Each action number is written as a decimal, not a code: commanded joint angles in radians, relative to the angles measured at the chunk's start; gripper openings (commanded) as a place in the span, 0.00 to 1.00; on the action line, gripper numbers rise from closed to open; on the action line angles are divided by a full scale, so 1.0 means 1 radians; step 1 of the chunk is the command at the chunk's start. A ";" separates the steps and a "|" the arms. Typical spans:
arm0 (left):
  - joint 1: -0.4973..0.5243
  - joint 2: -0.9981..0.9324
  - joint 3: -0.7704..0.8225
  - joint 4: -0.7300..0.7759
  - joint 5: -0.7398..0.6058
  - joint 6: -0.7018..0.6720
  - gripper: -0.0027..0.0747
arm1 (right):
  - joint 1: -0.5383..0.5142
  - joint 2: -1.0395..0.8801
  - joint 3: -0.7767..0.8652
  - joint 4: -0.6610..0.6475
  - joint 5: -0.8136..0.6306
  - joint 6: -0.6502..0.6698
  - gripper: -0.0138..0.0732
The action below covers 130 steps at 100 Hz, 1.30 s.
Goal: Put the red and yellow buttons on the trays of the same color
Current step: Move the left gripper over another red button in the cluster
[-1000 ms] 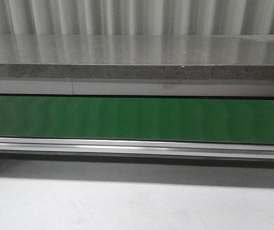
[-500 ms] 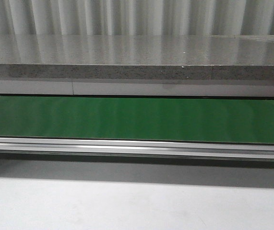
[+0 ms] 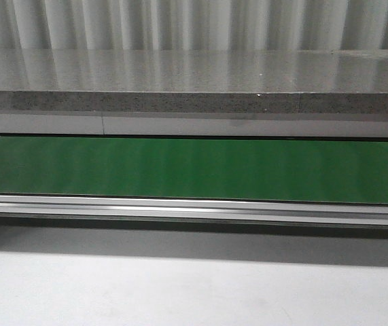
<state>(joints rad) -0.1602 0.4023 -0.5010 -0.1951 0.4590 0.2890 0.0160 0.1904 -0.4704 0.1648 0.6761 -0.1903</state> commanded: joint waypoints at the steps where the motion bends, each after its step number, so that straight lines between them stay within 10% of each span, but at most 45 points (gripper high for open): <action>1: -0.007 0.007 -0.026 -0.019 -0.095 -0.001 0.01 | 0.000 -0.002 -0.019 0.014 -0.047 -0.011 0.08; 58: 0.173 0.337 -0.174 -0.021 -0.008 -0.120 0.03 | 0.000 -0.001 -0.019 0.014 -0.040 -0.011 0.08; 91: 0.372 0.647 -0.288 -0.021 0.099 -0.140 0.72 | 0.000 -0.001 -0.019 0.014 -0.040 -0.011 0.08; 130: 0.525 0.967 -0.505 -0.020 0.411 -0.208 0.72 | 0.000 -0.001 -0.019 0.014 -0.040 -0.011 0.08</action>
<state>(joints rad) 0.3496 1.3374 -0.9306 -0.2010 0.8504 0.0928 0.0160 0.1808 -0.4666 0.1648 0.7053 -0.1910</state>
